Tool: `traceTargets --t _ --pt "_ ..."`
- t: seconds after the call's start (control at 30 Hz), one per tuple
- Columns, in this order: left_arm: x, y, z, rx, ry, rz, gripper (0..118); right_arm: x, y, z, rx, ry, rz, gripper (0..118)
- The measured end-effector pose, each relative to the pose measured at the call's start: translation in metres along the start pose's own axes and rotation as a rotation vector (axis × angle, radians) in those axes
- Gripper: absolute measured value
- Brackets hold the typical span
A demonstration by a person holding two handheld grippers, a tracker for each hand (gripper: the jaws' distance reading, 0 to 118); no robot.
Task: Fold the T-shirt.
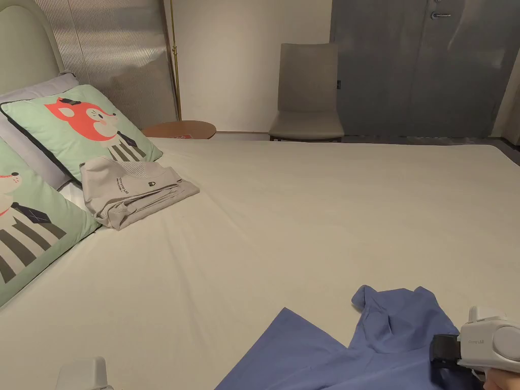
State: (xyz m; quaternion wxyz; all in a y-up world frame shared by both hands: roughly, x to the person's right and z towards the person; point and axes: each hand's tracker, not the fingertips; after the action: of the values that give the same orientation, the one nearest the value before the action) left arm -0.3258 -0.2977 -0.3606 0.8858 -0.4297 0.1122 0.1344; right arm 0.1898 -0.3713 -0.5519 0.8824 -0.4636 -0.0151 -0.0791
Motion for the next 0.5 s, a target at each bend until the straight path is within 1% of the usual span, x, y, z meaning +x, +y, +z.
traceTargets --t 0.03,0.07,0.1,0.13,0.17,0.23,0.33,0.43,0.5 --pt "0.0 0.0 0.0 -0.002 0.0 0.001 3 -0.002 -0.002 0.006 0.039 -0.038 0.03 56" --pt "0.001 0.0 0.0 -0.002 0.002 -0.001 4 -0.003 -0.004 0.012 0.08 -0.023 0.059 39" --pt "0.001 0.0 0.0 0.0 0.003 -0.003 4 -0.001 -0.005 0.019 0.101 0.038 0.064 3" --pt "0.001 0.001 0.002 0.004 0.0 -0.004 3 0.0 -0.008 0.028 0.121 0.073 0.051 4" --pt "0.001 0.002 0.003 0.01 -0.002 -0.003 3 -0.001 -0.011 0.044 0.169 0.086 0.055 4" --pt "0.002 0.004 0.012 0.035 -0.013 -0.001 3 -0.003 -0.019 0.074 0.267 0.089 0.093 4" --pt "0.004 0.005 0.031 0.111 -0.038 -0.012 3 -0.003 -0.033 0.126 0.403 0.13 0.095 4" --pt "0.009 0.003 0.056 0.203 -0.049 -0.025 4 -0.006 -0.06 0.182 0.55 0.096 0.129 4" --pt "0.012 -0.001 0.072 0.271 -0.059 -0.034 3 -0.008 -0.078 0.214 0.625 0.08 0.128 4"
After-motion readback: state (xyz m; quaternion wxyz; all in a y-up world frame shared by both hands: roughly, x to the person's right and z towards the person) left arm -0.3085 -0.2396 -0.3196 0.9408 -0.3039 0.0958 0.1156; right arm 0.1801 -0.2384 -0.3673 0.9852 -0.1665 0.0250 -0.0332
